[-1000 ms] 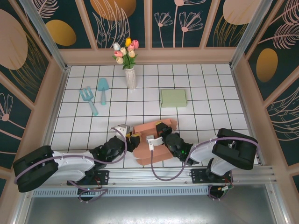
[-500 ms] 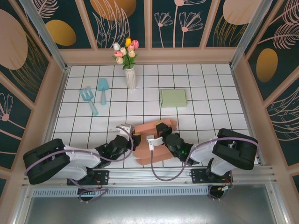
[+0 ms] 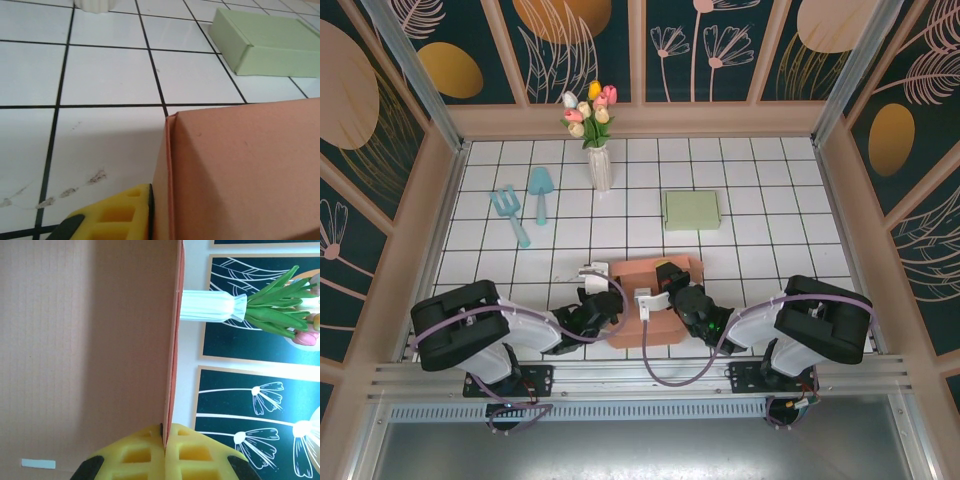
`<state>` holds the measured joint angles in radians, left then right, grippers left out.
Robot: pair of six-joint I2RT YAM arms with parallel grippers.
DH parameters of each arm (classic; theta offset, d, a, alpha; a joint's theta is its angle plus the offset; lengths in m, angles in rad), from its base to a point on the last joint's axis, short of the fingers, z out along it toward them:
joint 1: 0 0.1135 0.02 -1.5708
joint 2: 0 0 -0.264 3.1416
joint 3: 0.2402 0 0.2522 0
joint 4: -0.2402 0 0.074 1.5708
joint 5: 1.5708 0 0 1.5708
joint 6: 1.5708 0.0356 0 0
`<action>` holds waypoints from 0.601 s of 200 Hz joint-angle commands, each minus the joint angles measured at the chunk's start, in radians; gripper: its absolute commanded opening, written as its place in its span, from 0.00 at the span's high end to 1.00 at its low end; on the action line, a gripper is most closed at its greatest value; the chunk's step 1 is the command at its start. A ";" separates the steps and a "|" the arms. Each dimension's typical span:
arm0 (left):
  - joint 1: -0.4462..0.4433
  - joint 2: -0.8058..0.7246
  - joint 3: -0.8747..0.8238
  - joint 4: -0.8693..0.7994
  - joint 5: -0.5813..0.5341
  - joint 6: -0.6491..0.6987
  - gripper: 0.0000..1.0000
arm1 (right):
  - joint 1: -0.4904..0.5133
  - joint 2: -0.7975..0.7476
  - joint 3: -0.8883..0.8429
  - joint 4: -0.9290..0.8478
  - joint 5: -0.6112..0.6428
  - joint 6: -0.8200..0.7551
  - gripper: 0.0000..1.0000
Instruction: Fold the paper box
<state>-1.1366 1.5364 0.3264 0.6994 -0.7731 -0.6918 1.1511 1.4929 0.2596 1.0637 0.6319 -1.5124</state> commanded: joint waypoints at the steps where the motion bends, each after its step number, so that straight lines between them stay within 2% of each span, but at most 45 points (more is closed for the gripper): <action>1: 0.014 0.026 0.036 -0.210 -0.219 -0.188 0.90 | 0.016 0.001 -0.022 -0.063 -0.039 0.018 1.00; 25: 0.015 0.034 0.090 -0.436 -0.328 -0.315 0.94 | 0.016 0.003 -0.020 -0.062 -0.034 0.022 1.00; 51: 0.015 0.032 0.120 -0.493 -0.330 -0.330 0.89 | 0.015 0.008 -0.018 -0.063 -0.034 0.033 1.00; 82: 0.014 0.088 0.208 -0.606 -0.377 -0.356 0.88 | 0.015 0.015 -0.020 -0.059 -0.033 0.054 1.00; 100: 0.014 0.108 0.220 -0.571 -0.390 -0.307 0.87 | 0.015 0.010 -0.021 -0.057 -0.037 0.078 1.00; 120: 0.014 0.098 0.201 -0.474 -0.352 -0.217 0.84 | 0.012 0.006 -0.022 -0.057 -0.043 0.104 1.00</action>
<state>-1.1690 1.6253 0.5537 0.2481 -0.9874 -0.9390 1.1538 1.4975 0.2684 1.0595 0.6018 -1.4628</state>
